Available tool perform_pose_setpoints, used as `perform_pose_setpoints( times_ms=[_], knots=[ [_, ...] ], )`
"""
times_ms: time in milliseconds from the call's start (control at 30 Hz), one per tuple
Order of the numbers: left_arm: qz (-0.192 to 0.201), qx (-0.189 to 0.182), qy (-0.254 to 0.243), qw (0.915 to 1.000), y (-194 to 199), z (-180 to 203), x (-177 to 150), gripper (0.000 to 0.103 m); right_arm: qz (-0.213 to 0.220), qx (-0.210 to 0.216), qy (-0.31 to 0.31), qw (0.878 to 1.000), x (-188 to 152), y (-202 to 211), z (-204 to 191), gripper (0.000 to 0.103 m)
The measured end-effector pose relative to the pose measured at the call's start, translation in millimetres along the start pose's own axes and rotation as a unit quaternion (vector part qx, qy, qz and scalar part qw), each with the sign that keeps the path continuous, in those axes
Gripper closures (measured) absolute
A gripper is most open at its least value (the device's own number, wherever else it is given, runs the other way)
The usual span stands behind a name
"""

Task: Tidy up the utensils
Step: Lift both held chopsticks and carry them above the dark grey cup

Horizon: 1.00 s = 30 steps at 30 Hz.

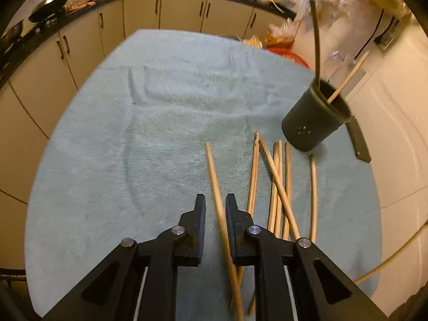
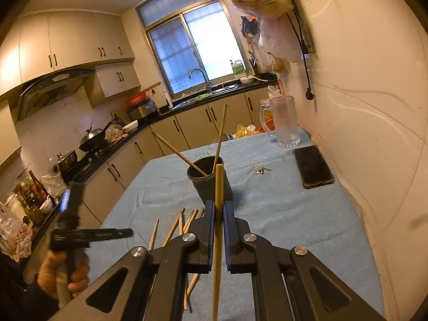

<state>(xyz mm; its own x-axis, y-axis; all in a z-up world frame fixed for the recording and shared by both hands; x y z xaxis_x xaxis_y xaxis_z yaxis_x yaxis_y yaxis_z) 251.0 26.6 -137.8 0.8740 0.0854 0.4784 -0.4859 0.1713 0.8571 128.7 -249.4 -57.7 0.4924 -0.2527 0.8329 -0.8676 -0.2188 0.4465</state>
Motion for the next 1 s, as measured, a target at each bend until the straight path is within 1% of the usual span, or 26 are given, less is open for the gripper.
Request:
perform_pose_setpoints(
  times_ms=[33, 167, 267, 300, 333, 400, 500, 567, 633, 667, 733, 800, 900, 1000],
  knots=[
    [-0.011, -0.003, -0.004, 0.9999, -9, 3, 3, 0.070, -0.002, 0.000, 0.000, 1.000, 1, -3, 1, 0.096],
    [-0.027, 0.012, -0.012, 0.9995, -32, 8, 14, 0.070, -0.006, 0.000, -0.001, 1.000, 4, -12, 4, 0.096],
    [-0.050, 0.027, -0.014, 0.9983, -51, 10, 26, 0.071, -0.009, 0.000, -0.001, 1.000, 6, -17, 4, 0.096],
    [-0.056, 0.030, -0.013, 0.9979, -55, 9, 28, 0.077, -0.009, 0.000, -0.002, 1.000, 7, -19, 5, 0.096],
    [-0.071, 0.033, -0.010, 0.9969, -64, 7, 30, 0.087, -0.010, 0.001, -0.002, 1.000, 8, -21, 5, 0.096],
    [-0.068, 0.045, -0.009, 0.9966, -67, 5, 33, 0.096, -0.011, -0.001, -0.002, 1.000, 8, -23, 7, 0.096],
    [-0.075, 0.043, -0.008, 0.9963, -66, 3, 33, 0.097, -0.014, 0.000, -0.005, 1.000, 8, -25, 7, 0.096],
    [-0.070, 0.028, 0.006, 0.9971, -59, -1, 32, 0.097, -0.016, 0.001, -0.005, 1.000, 8, -26, 7, 0.096],
    [-0.037, -0.004, 0.018, 0.9991, -34, -3, 34, 0.097, -0.016, 0.004, -0.005, 1.000, 9, -26, 5, 0.096],
    [-0.012, -0.015, 0.019, 0.9996, -16, -3, 34, 0.097, -0.015, 0.004, -0.004, 1.000, 10, -25, 5, 0.096],
    [0.042, -0.027, 0.012, 0.9987, 22, -1, 33, 0.097, -0.013, 0.004, -0.001, 1.000, 11, -22, 2, 0.096],
    [0.087, -0.036, 0.003, 0.9955, 61, 2, 29, 0.097, -0.010, 0.002, 0.002, 1.000, 11, -20, 1, 0.096],
    [0.129, -0.032, -0.013, 0.9911, 103, 5, 14, 0.097, -0.009, 0.003, 0.005, 1.000, 10, -18, -1, 0.096],
    [0.152, -0.030, -0.020, 0.9878, 128, 4, -5, 0.097, -0.009, 0.004, 0.009, 1.000, 9, -15, -4, 0.096]
  ],
)
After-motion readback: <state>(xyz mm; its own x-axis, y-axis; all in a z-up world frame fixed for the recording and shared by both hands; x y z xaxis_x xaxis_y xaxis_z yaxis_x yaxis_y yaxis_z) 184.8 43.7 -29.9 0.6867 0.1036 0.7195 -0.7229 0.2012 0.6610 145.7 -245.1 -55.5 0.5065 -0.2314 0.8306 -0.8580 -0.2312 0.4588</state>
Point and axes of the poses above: each gripper's, at about its wrist camera, not at the fingertips, and y roughly against the way its jaws point, z to its right, x to its top, the point moved 2 cm from there along -y, roughly the way its jaws point, and after that the axes turned 3 degrees about z, right-handed, at the moved point
